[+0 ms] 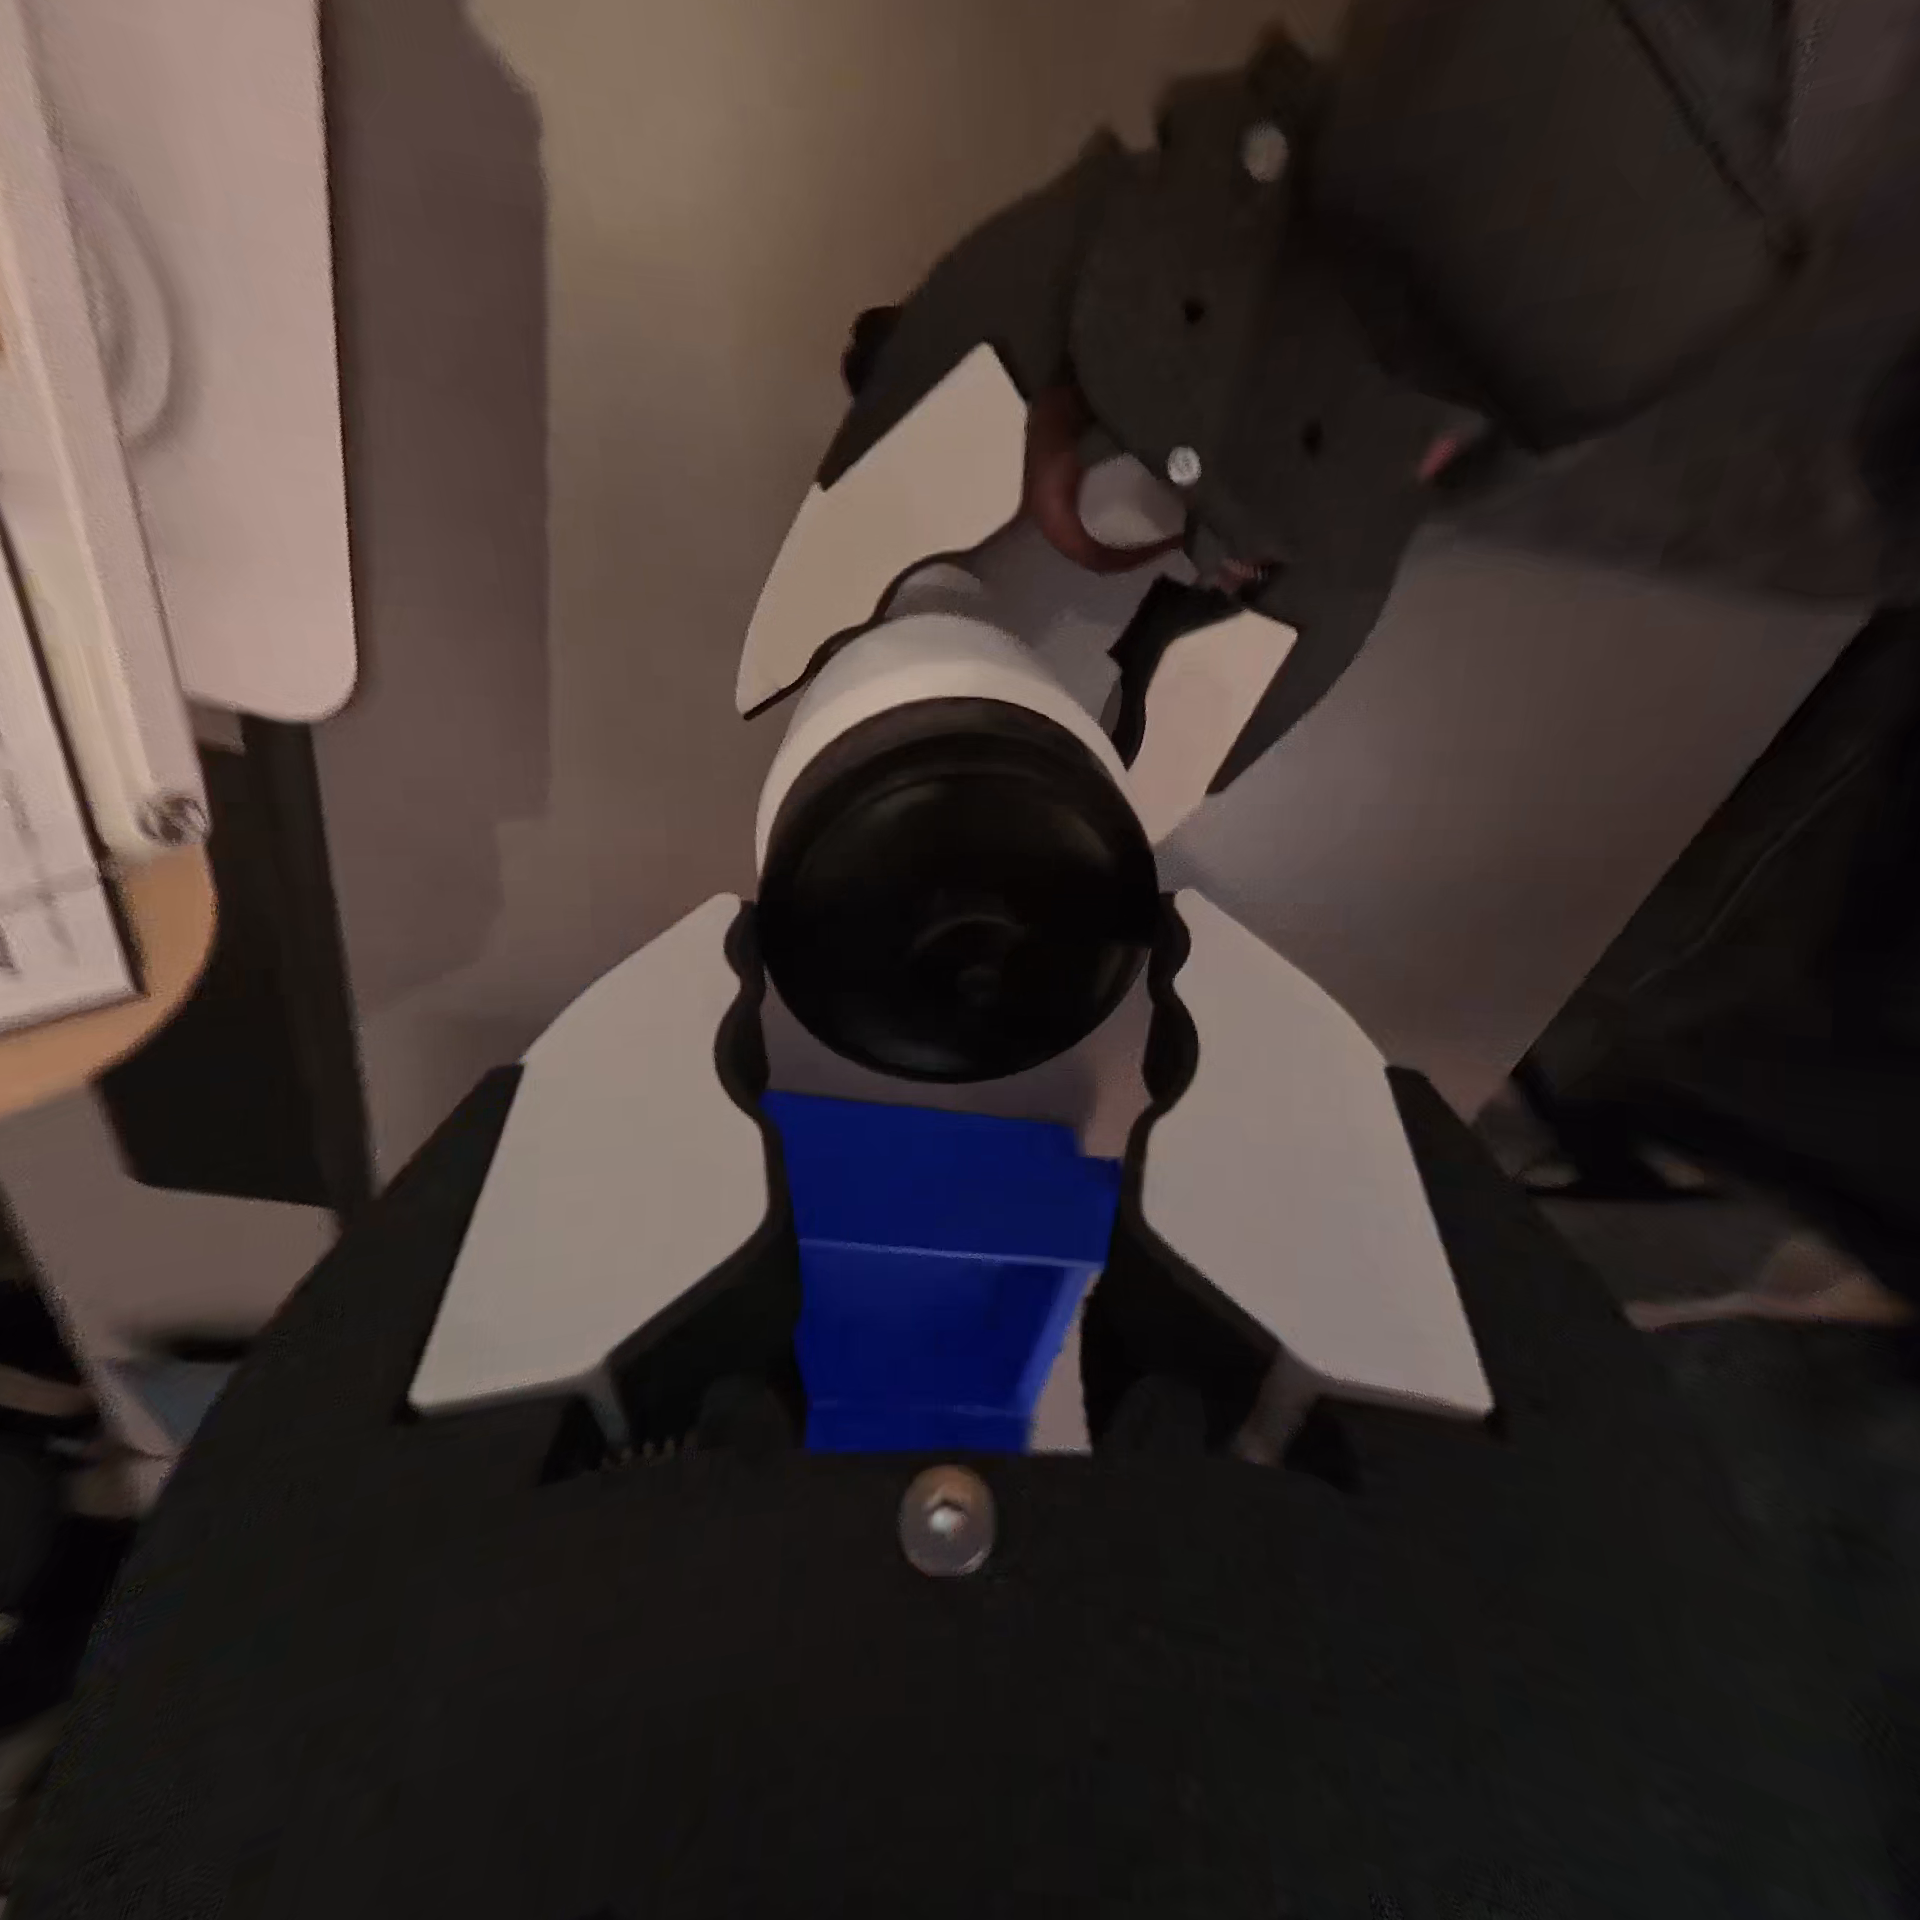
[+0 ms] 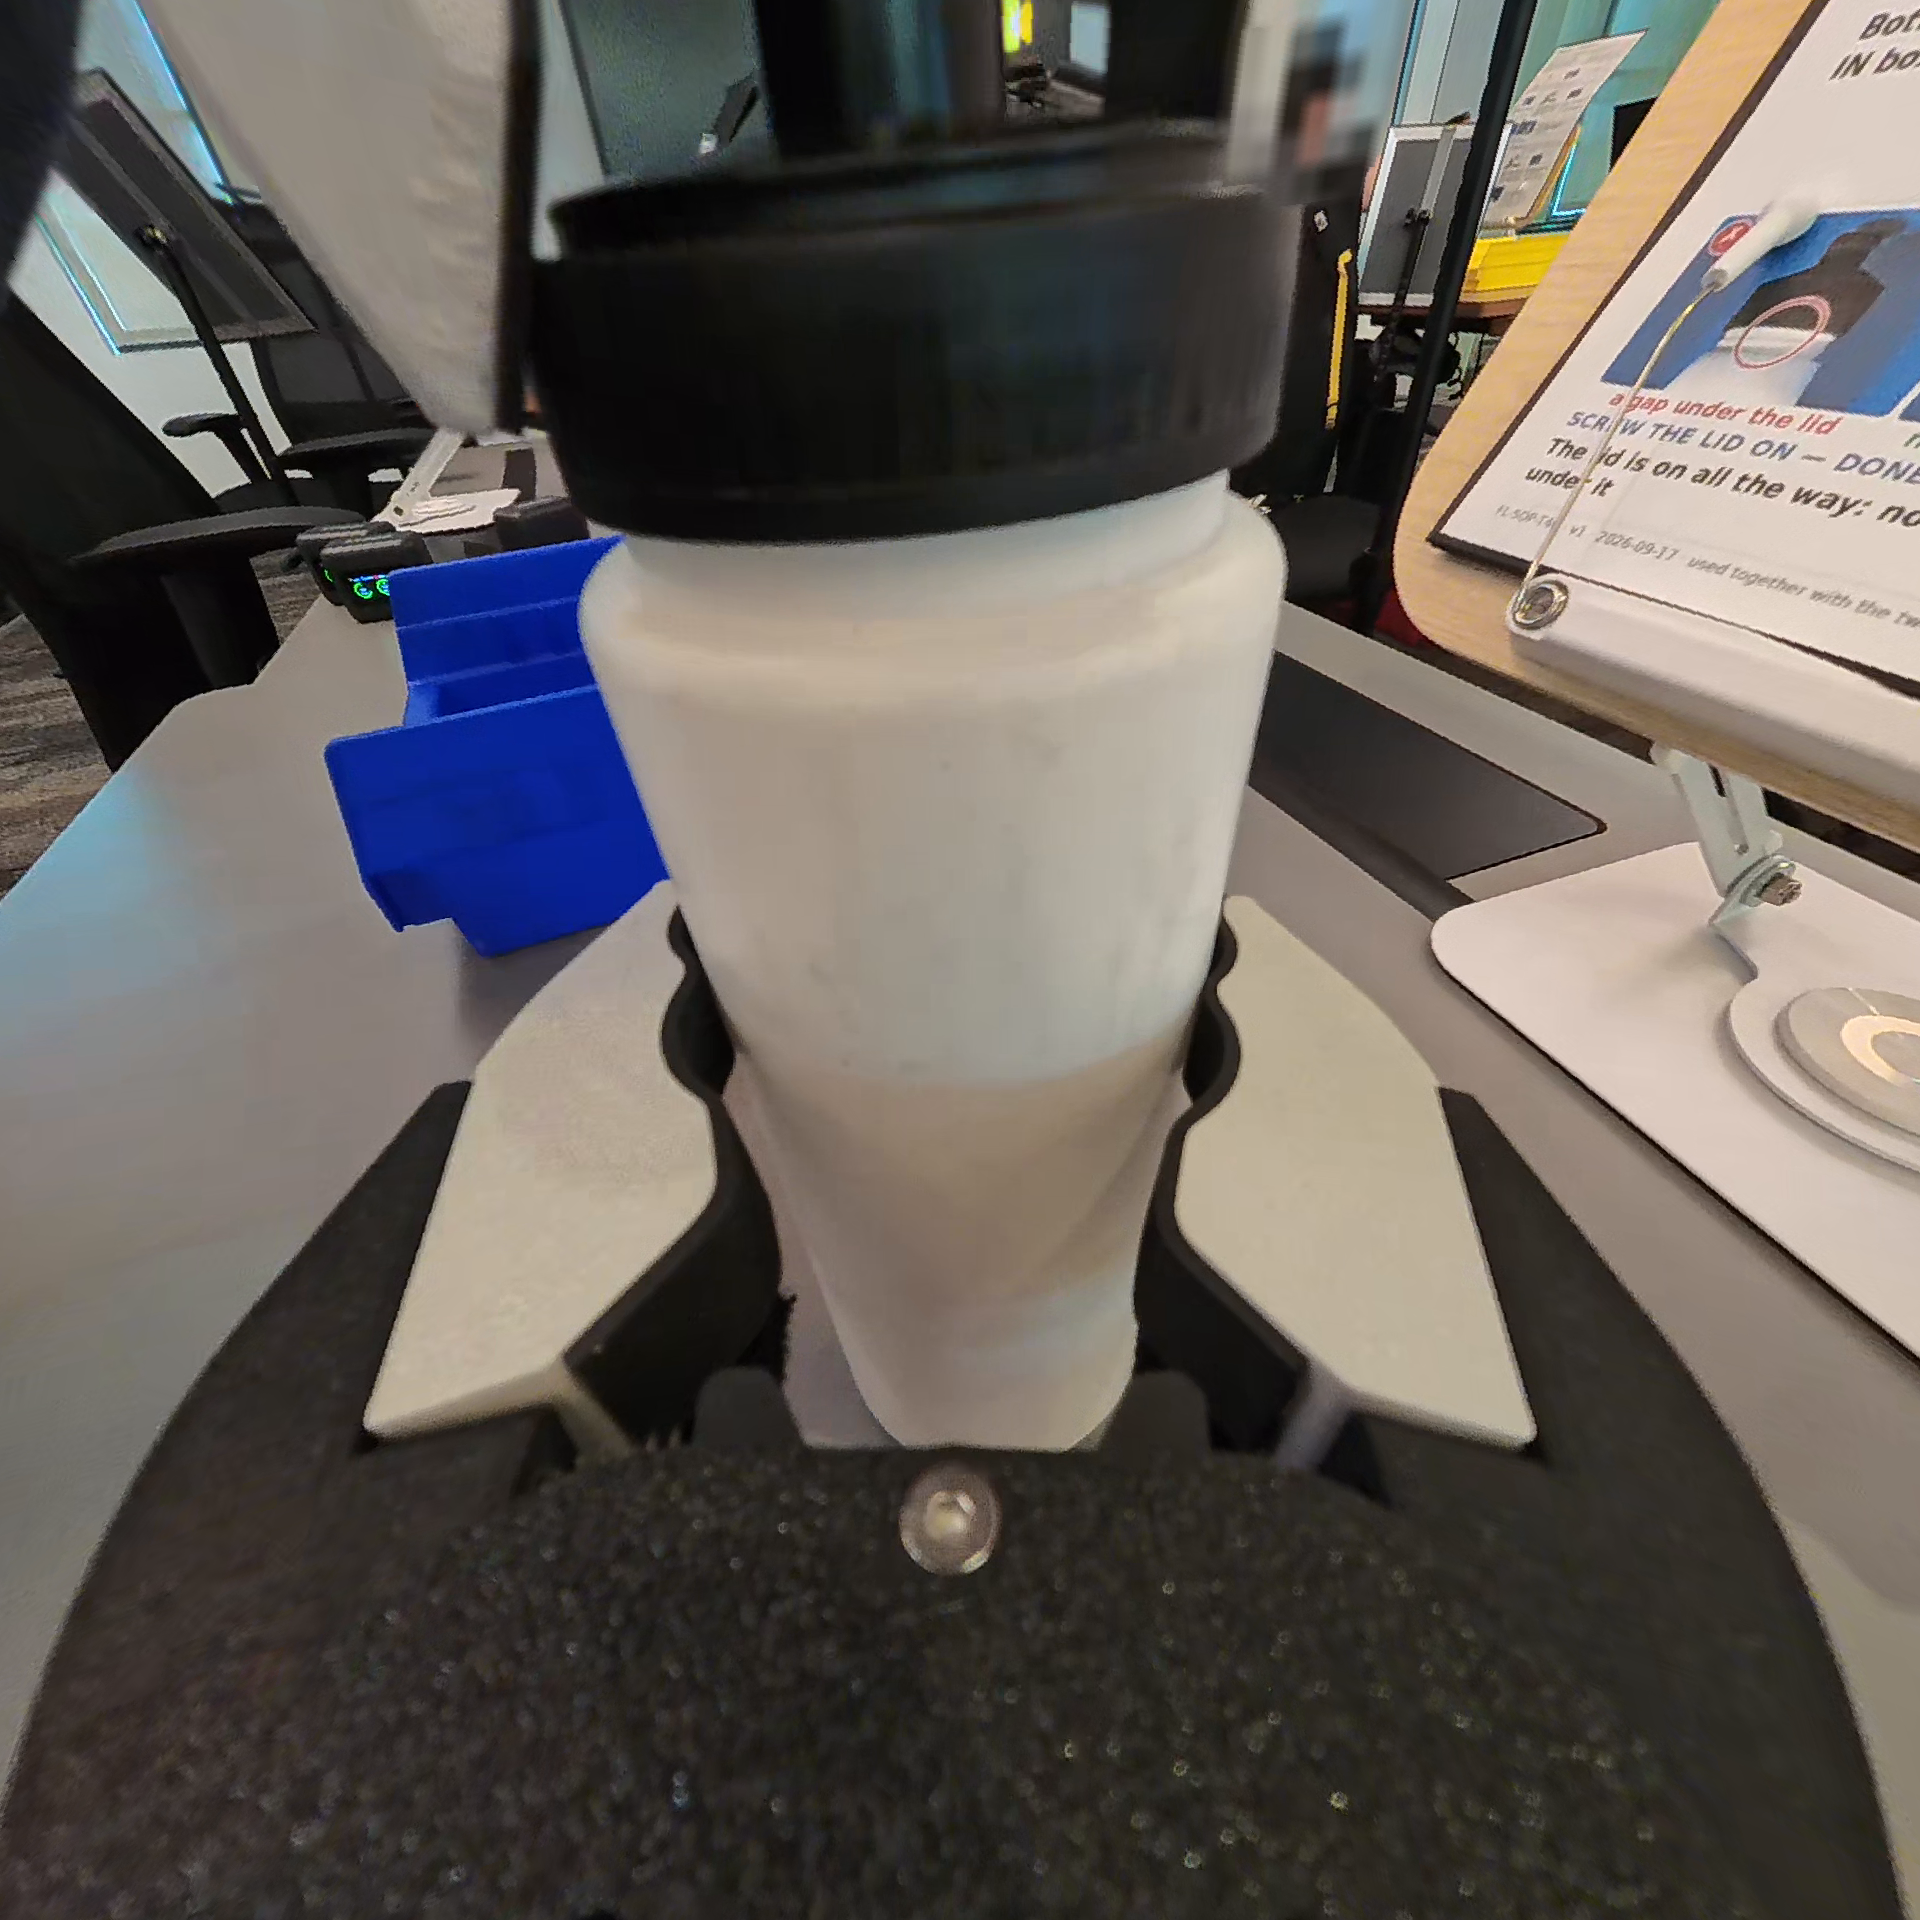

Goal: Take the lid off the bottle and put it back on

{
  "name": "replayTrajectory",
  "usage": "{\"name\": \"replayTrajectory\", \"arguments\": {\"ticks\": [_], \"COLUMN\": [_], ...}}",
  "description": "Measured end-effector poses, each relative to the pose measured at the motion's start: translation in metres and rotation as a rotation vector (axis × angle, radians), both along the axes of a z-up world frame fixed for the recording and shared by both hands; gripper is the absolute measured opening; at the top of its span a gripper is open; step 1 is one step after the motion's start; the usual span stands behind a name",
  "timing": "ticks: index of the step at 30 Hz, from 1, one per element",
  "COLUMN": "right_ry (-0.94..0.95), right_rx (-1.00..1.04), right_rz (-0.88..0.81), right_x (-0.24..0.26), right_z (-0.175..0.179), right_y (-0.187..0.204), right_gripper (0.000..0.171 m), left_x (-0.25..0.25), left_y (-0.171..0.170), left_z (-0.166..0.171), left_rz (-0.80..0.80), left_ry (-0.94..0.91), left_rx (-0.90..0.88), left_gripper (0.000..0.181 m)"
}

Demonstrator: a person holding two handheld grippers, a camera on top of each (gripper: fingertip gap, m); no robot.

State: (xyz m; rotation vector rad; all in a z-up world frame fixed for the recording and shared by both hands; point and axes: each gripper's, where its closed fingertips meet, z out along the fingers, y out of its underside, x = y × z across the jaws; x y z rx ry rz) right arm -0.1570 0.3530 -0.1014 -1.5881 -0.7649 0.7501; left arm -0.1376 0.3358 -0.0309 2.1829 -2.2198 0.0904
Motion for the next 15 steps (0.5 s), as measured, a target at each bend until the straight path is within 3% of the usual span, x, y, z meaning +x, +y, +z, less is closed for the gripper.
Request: {"name": "replayTrajectory", "arguments": {"ticks": [4, 8, 12, 15], "right_ry": [-0.003, -0.013, -0.018, -0.005], "right_rx": [-0.011, -0.013, -0.011, -0.019], "right_rz": [0.004, -0.008, -0.01, -0.007], "right_x": [-0.0001, 0.001, 0.001, 0.001], "right_z": [-0.0006, -0.0014, -0.002, -0.0022], "right_y": [0.0011, 0.003, 0.0031, 0.0033], "right_gripper": [0.088, 0.087, 0.087, 0.088], "left_x": [-0.0011, -0.0009, -0.0011, -0.0038], "left_y": [0.0038, 0.008, 0.0066, 0.007], "left_z": [-0.0004, -0.0001, -0.0007, -0.0001], "left_rz": [-0.361, -0.553, -0.561, -0.417], "left_ry": [0.061, 0.136, 0.145, 0.144], "left_rx": [-0.015, -0.014, -0.027, -0.013], "left_gripper": [0.071, 0.071, 0.071, 0.073]}}
